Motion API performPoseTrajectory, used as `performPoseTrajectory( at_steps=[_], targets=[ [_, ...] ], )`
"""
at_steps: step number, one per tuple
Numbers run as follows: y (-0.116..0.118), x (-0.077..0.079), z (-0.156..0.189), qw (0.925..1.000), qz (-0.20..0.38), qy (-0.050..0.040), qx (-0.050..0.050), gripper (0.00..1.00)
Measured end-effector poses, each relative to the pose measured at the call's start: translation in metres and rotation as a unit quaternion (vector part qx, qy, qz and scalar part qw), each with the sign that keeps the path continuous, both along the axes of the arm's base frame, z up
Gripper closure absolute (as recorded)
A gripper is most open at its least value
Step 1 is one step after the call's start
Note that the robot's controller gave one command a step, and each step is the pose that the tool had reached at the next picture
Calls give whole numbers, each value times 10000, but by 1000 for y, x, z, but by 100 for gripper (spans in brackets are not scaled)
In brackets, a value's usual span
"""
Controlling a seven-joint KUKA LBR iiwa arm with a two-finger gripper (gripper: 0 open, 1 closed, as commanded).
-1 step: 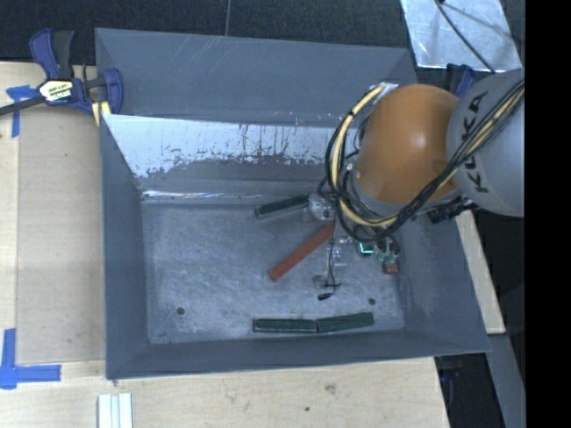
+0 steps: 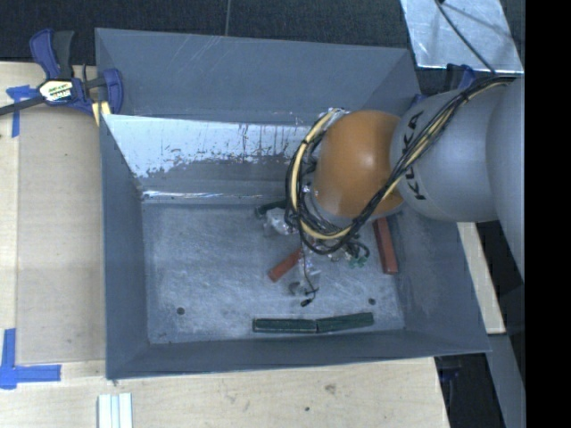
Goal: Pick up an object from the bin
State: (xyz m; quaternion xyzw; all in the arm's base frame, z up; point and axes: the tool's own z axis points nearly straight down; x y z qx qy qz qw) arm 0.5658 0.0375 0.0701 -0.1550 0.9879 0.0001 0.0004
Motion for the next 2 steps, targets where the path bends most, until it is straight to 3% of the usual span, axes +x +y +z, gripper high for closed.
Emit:
performPoseTrajectory(
  at_steps=[1,2],
  targets=[
    [0,1,1,10000,-9,-14,8,100],
    [13,42,138,9834,1816,-47,-5,100]
  ],
)
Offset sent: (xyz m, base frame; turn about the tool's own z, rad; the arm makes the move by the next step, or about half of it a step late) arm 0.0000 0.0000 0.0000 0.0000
